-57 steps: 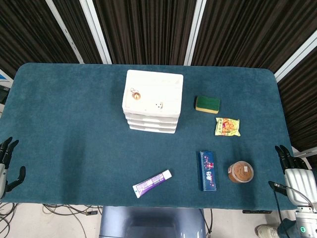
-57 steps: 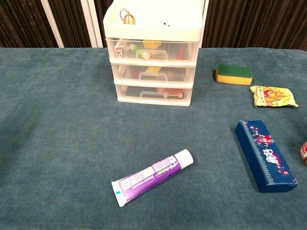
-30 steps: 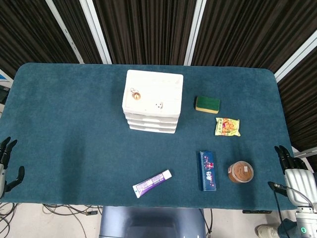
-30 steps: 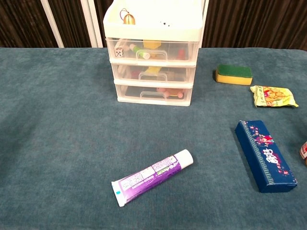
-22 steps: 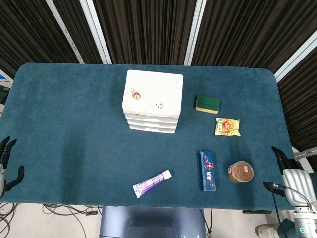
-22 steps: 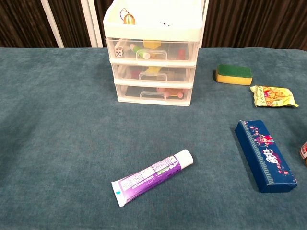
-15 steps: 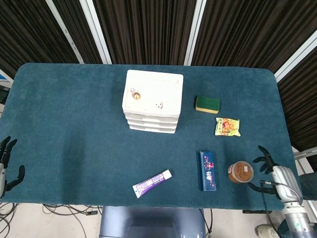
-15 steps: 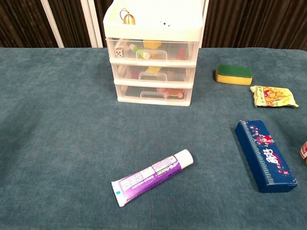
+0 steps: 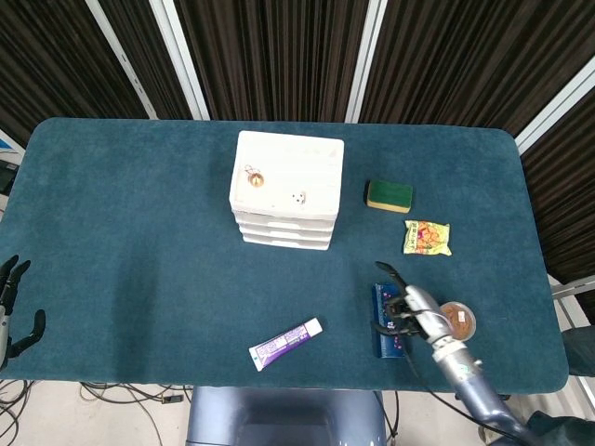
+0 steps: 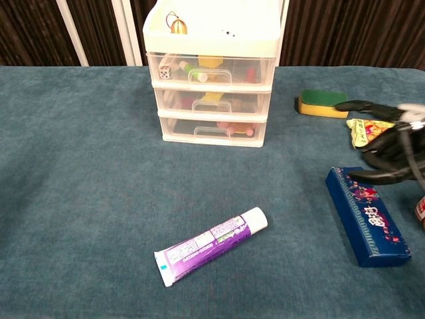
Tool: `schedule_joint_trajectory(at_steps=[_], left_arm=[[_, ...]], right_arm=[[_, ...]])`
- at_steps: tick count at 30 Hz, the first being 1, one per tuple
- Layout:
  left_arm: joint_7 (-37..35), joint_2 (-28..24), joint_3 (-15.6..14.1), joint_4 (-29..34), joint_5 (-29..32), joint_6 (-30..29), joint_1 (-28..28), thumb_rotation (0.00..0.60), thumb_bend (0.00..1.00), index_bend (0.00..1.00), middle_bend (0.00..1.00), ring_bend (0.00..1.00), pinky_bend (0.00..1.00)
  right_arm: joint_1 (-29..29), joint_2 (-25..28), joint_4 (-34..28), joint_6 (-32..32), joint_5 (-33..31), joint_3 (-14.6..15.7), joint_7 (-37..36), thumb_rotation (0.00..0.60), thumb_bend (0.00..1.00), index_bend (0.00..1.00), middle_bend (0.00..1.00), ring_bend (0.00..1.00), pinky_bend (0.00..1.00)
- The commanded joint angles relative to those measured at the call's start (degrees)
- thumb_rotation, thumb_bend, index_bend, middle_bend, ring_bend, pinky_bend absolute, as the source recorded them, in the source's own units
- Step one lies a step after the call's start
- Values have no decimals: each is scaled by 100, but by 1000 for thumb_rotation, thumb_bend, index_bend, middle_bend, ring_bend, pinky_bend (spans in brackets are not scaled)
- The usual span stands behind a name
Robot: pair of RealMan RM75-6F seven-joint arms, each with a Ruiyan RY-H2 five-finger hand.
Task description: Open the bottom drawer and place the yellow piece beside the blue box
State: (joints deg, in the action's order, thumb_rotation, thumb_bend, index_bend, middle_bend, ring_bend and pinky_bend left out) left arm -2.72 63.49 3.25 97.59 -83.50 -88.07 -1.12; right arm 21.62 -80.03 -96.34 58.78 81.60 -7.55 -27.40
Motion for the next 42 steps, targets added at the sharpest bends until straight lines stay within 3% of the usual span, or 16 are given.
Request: schedule_joint_trajectory(at_steps=[1,12,21,31,42], left_arm=[[-23,-1,4,-4,11,9,-1,600,479,55,5,0,0],[-142,-16,19,-10,31,49,-17,600,479,55,5,0,0],[-211,-31,31,-12,35,32,-8,600,479,55,5,0,0],[-226,-48,28,10,60,56,-6,600,479,58,5,0,0],[-287,-64,29,6,69,58,5,600,479,61,5,0,0]], right_arm=[[231,-600,227,-40,-277,-220,173,600,356,94,932,946,991],[891,-1805,722,-680,-1331,-663,604,600,436,76,956,973,1000],[1322,-2597,1375,-855,-1724,-939,826,600,465,52,956,972,1000],[1671,-3207,1848,-1024,-2363,-1382,936,600,469,29,964,979,1000],[1886,-3661,2341,-899,-2391,-1719,726,600,494,20,965,980,1000]])
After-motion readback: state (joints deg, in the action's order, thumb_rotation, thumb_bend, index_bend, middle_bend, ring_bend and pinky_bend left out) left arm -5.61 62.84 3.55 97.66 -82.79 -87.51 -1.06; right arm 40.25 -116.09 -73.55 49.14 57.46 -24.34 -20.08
